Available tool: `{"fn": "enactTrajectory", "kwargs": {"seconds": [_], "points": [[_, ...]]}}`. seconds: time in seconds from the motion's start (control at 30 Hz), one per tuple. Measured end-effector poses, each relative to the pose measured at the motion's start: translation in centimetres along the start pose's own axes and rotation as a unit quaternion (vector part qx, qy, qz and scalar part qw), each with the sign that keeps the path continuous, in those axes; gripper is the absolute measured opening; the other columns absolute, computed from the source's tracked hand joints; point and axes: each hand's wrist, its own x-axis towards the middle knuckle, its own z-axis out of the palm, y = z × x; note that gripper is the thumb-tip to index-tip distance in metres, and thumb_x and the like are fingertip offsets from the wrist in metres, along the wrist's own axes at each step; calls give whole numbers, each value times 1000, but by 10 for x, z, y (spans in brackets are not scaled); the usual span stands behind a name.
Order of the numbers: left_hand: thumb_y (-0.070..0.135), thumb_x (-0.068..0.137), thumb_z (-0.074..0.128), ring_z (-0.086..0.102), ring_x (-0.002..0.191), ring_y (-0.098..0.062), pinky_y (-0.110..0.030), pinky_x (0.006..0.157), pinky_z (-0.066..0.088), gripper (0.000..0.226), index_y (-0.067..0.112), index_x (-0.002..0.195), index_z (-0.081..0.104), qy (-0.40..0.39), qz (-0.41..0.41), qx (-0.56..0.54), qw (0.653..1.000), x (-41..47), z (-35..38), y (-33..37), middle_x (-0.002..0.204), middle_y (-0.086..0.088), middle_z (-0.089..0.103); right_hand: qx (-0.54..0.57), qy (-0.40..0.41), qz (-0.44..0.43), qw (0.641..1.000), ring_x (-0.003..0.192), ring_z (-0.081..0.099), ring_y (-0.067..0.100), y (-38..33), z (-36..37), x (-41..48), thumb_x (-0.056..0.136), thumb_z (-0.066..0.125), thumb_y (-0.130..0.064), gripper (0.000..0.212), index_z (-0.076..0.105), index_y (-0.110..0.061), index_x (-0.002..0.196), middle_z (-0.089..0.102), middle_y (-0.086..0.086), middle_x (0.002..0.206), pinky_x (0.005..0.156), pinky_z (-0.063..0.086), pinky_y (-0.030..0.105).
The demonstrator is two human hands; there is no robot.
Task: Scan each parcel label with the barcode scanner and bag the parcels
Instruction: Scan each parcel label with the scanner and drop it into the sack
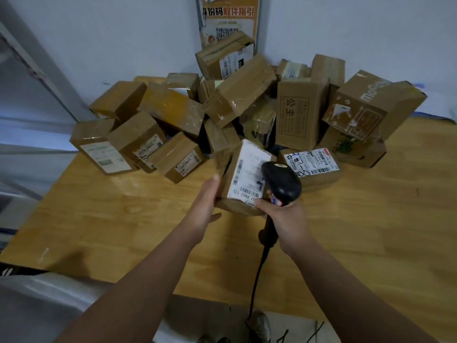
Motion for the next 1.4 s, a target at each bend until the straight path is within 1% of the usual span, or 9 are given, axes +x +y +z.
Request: {"fn": "enactTrajectory", "kwargs": {"seconds": [0.07, 0.13, 0.33, 0.53, 0.7, 0.87, 1.07, 1.23, 1.4], "points": [[88, 66, 43, 53, 120, -15, -44, 97, 50, 93, 33, 141, 37, -31, -13, 42, 999, 1, -1, 2, 134, 6, 53, -23, 5, -20, 1000, 83, 69, 17, -1, 4, -3, 79, 77, -3, 17, 68, -18, 76, 72, -3, 79, 84, 56, 38], [80, 63, 64, 56, 116, -15, -39, 92, 52, 99, 27, 142, 36, -28, -13, 80, 996, 3, 0, 2, 134, 5, 52, -37, -4, -40, 999, 78, 69, 11, -4, 5, -5, 79, 76, -3, 23, 67, -24, 75, 71, -10, 75, 76, 57, 29], [31, 84, 72, 62, 101, -13, -28, 81, 52, 47, 31, 126, 50, -93, -12, 179, 979, 15, -27, 17, 115, 4, 62, -24, 11, -47, 999, 73, 60, 11, -16, -14, 6, 79, 78, -13, 20, 59, -12, 72, 63, -2, 73, 71, 45, 25], [21, 79, 75, 59, 109, -16, -30, 93, 48, 44, 34, 116, 55, -219, 4, 301, 928, 23, -38, 47, 118, 2, 59, -72, -177, 20, 981, 100, 66, 19, -33, -35, 14, 63, 83, -17, 41, 66, -15, 100, 73, -2, 96, 85, 49, 30], [9, 79, 75, 57, 108, -21, -31, 90, 50, 66, 32, 130, 40, -203, 13, 214, 955, 29, -25, 48, 125, -6, 48, -86, -286, 94, 950, 98, 71, 19, -23, -33, 12, 62, 80, -11, 41, 67, -15, 101, 75, 2, 100, 83, 52, 32], [24, 80, 76, 56, 114, -22, -47, 100, 48, 62, 33, 130, 42, -120, 13, 190, 974, 35, -23, 27, 131, 0, 49, -68, -202, 103, 972, 91, 72, 25, -1, -31, 15, 75, 73, 5, 25, 65, -11, 93, 74, 7, 93, 71, 54, 36], [56, 90, 55, 45, 128, -29, -35, 96, 39, 74, 13, 144, 28, 40, 14, 329, 943, 38, -7, 2, 144, -13, 41, -30, -17, 171, 985, 77, 67, 27, 24, -17, 17, 80, 67, 7, 17, 58, -7, 81, 65, 12, 82, 67, 56, 38], [69, 90, 39, 43, 130, -31, -41, 99, 36, 79, 13, 146, 31, 116, -84, 169, 975, 27, -14, -22, 146, -12, 42, -27, 60, 183, 981, 87, 68, 31, 35, -12, 21, 83, 67, 3, 19, 54, -10, 77, 67, 20, 95, 77, 58, 40], [41, 85, 69, 52, 118, -19, -39, 99, 37, 80, 39, 147, 19, -46, -111, 21, 992, 10, -18, -43, 138, 0, 51, -9, 26, 173, 985, 90, 70, 34, 41, -14, 16, 84, 67, 3, 18, 54, -9, 80, 69, 19, 91, 78, 59, 42]]}}
